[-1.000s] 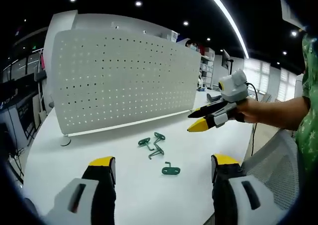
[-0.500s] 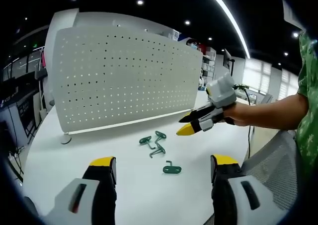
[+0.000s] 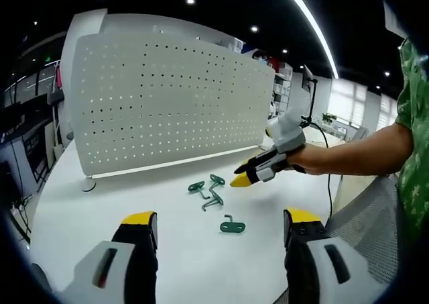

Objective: Insert the hook assembly into the mounting plate slot until the hook locks in place.

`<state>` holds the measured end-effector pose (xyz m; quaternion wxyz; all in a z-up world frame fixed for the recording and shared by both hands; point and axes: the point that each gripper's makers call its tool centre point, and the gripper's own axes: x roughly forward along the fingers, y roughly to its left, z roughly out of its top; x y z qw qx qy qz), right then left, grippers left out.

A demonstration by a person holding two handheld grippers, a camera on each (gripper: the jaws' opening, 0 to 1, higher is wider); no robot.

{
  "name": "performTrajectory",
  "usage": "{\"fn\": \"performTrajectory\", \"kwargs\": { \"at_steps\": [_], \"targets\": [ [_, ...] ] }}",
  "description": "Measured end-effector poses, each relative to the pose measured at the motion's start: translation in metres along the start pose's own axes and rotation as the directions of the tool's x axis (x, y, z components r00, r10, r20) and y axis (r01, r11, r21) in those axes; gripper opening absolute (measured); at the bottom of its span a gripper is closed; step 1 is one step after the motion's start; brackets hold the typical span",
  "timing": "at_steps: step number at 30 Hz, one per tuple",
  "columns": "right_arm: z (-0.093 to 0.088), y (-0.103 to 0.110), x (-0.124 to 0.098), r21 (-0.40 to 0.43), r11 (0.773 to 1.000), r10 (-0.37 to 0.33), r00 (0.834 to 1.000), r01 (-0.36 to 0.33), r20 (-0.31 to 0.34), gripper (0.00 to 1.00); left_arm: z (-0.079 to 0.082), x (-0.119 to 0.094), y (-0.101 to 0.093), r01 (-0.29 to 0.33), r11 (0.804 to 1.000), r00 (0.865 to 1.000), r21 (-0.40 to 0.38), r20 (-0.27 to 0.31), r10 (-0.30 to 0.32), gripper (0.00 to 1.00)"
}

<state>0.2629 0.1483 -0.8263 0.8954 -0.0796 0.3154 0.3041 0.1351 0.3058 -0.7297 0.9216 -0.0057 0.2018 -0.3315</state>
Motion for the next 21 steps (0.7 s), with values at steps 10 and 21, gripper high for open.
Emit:
{"fn": "performTrajectory", "kwargs": {
  "at_steps": [10, 21],
  "targets": [
    [-0.005, 0.001, 0.018, -0.013, 1.0, 0.011, 1.0, -0.011, -0.024, 0.26, -0.003, 0.001, 0.001, -0.003, 1.0, 1.0, -0.009, -0.013, 0.003, 0.78],
    [-0.006, -0.001, 0.03, -0.031, 0.999, 0.007, 1.0, -0.008, -0.027, 0.13, -0.004, 0.003, 0.002, -0.004, 1.0, 1.0, -0.017, -0.021, 0.003, 0.78]
  ]
}}
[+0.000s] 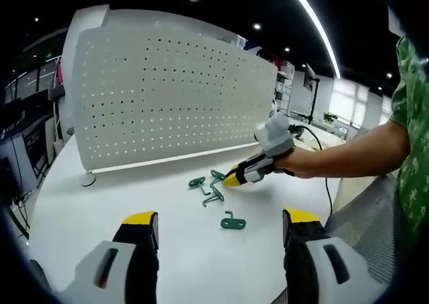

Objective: Insert the hook assembly into the mounting plate slot until the hook locks in place.

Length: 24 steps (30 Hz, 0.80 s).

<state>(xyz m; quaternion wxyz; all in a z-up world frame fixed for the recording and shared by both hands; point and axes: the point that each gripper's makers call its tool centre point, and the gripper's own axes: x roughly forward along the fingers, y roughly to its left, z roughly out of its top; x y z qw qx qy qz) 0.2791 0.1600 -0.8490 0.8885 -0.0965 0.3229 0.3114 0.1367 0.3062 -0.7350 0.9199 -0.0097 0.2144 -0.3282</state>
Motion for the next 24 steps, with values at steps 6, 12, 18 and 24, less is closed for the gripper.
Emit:
{"fn": "performTrajectory", "kwargs": {
  "at_steps": [6, 12, 18, 24],
  "targets": [
    [0.0, -0.001, 0.005, 0.003, 1.0, -0.003, 1.0, 0.003, 0.0, 0.11, -0.001, 0.0, 0.001, -0.003, 1.0, 1.0, -0.003, -0.003, 0.003, 0.77],
    [0.0, -0.002, 0.006, -0.018, 1.0, -0.011, 1.0, 0.011, 0.006, 0.05, -0.002, 0.0, 0.0, -0.002, 1.0, 1.0, -0.004, -0.007, 0.002, 0.76],
    [0.0, -0.007, 0.0, -0.047, 0.999, -0.027, 1.0, 0.027, 0.007, 0.01, -0.003, 0.0, 0.0, -0.001, 1.0, 1.0, -0.003, -0.012, 0.001, 0.76],
    [0.007, -0.01, -0.008, -0.054, 0.998, -0.037, 0.999, 0.038, 0.023, 0.01, -0.003, 0.0, -0.001, 0.003, 1.0, 1.0, 0.001, -0.012, -0.003, 0.75]
  ]
}}
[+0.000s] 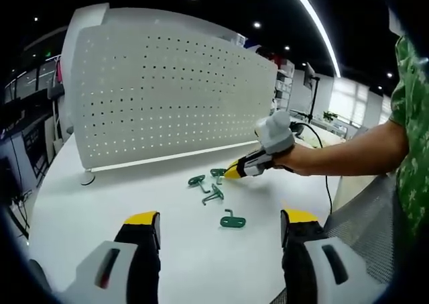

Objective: Insert the hook assembly into the mounting plate slot until the hook locks in place.

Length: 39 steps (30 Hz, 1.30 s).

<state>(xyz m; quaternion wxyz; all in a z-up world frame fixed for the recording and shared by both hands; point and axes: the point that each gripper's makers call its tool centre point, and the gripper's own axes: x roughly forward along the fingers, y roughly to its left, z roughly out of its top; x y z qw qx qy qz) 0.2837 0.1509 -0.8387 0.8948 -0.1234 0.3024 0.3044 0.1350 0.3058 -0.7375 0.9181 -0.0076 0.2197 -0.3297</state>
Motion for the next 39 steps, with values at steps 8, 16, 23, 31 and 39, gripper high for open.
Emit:
{"fn": "performTrajectory", "kwargs": {
  "at_steps": [8, 16, 23, 31, 39],
  "targets": [
    [0.009, -0.003, -0.008, -0.016, 1.0, -0.017, 1.0, 0.017, 0.018, 0.01, 0.002, -0.001, -0.002, 0.005, 1.0, 1.0, 0.005, 0.007, -0.005, 0.75],
    [0.019, -0.006, -0.016, -0.033, 0.999, -0.03, 0.999, 0.031, 0.036, 0.0, 0.004, 0.0, -0.004, 0.015, 1.0, 1.0, 0.011, 0.012, -0.015, 0.74],
    [0.024, -0.004, -0.029, -0.027, 0.999, -0.024, 0.999, 0.026, 0.044, 0.0, 0.005, 0.001, -0.006, 0.023, 1.0, 1.0, 0.02, 0.015, -0.024, 0.74],
    [0.058, 0.019, -0.055, -0.018, 1.0, 0.013, 0.992, -0.011, 0.125, 0.0, 0.008, 0.0, -0.008, 0.026, 0.999, 0.999, 0.03, 0.03, -0.027, 0.73],
    [0.086, 0.051, -0.082, -0.004, 0.998, 0.069, 0.978, -0.069, 0.199, 0.0, 0.01, -0.002, -0.013, 0.037, 0.998, 0.999, 0.045, 0.037, -0.039, 0.7]
  ]
}}
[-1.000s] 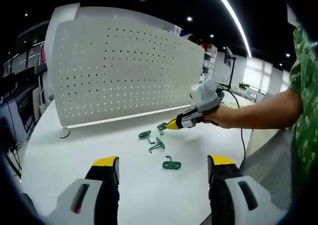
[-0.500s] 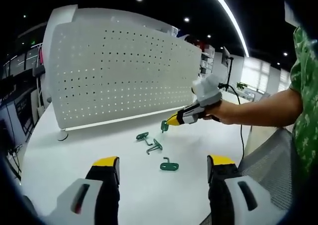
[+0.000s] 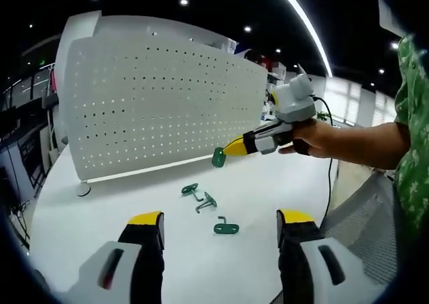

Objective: Insert the hook assembly into the mounting plate slot until the hook locks in place.

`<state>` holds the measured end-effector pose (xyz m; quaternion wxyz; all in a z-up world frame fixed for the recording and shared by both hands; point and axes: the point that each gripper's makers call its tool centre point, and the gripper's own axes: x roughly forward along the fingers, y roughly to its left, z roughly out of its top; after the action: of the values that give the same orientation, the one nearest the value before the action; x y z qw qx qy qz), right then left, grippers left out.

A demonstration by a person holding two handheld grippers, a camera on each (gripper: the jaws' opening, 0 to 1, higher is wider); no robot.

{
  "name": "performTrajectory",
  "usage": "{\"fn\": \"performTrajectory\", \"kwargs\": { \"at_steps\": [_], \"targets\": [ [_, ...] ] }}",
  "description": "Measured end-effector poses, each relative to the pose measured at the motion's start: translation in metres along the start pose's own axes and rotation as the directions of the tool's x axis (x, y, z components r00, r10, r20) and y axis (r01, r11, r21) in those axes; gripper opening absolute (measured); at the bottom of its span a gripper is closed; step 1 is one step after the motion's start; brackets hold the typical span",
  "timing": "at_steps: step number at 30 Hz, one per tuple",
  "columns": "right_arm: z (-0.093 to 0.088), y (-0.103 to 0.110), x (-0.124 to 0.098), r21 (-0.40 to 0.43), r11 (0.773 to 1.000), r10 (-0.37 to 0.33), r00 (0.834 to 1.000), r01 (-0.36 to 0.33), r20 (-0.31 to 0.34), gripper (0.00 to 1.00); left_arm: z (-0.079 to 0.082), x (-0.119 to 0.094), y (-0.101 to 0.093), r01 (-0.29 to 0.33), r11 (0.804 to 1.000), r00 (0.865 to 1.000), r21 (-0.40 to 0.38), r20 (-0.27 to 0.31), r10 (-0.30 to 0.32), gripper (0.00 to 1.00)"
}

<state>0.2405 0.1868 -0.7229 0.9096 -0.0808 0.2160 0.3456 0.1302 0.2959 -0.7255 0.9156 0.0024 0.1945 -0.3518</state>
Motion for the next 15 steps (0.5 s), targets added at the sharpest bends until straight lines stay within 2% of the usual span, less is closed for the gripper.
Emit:
{"fn": "performTrajectory", "kwargs": {
  "at_steps": [8, 15],
  "targets": [
    [0.024, 0.029, -0.019, 0.006, 0.999, 0.042, 0.998, -0.042, 0.052, 0.0, 0.002, -0.001, -0.004, 0.011, 1.0, 1.0, 0.013, 0.008, -0.011, 0.69],
    [0.036, 0.045, -0.032, 0.011, 0.998, 0.067, 0.994, -0.068, 0.082, 0.0, 0.004, -0.002, -0.007, 0.017, 1.0, 1.0, 0.025, 0.015, -0.017, 0.67]
  ]
}}
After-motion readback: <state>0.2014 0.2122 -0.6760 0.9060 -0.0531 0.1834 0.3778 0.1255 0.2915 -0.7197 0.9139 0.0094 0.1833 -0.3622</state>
